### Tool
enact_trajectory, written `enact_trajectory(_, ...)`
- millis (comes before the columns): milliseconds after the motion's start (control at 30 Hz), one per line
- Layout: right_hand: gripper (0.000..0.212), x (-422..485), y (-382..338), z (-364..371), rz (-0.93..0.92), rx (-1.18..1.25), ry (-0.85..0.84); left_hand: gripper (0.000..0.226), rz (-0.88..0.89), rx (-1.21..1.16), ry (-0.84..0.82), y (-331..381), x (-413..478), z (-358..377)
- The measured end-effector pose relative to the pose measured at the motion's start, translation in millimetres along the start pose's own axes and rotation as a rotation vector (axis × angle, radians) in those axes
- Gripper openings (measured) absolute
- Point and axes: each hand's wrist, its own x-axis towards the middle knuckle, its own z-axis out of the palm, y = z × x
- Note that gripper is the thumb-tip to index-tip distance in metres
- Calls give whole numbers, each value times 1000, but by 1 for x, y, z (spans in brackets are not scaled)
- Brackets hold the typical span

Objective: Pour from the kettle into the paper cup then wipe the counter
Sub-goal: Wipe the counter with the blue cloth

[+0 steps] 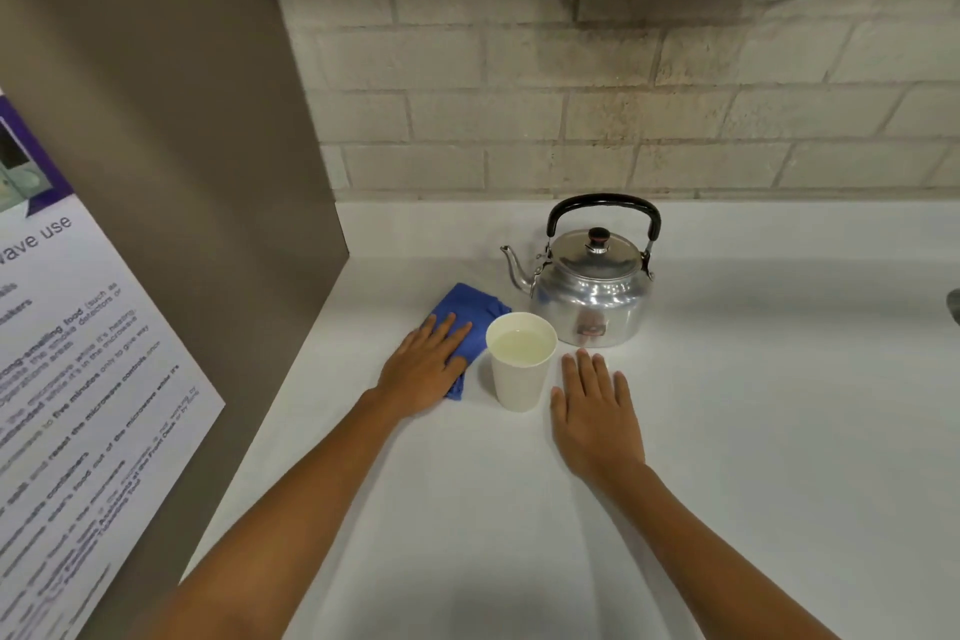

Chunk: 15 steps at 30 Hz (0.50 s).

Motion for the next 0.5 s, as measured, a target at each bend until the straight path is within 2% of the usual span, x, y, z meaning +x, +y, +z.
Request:
enact_trajectory(233, 54, -2, 0, -2, -10, 13, 1, 55, -232, 25, 126, -6, -87, 21)
enact_trajectory(367, 54, -2, -1, -3, -8, 3, -9, 59, -261, 74, 153, 38, -142, 46)
enact_trajectory(500, 54, -1, 0, -3, -15, -7, -23, 59, -279, 49, 168, 63, -141, 44)
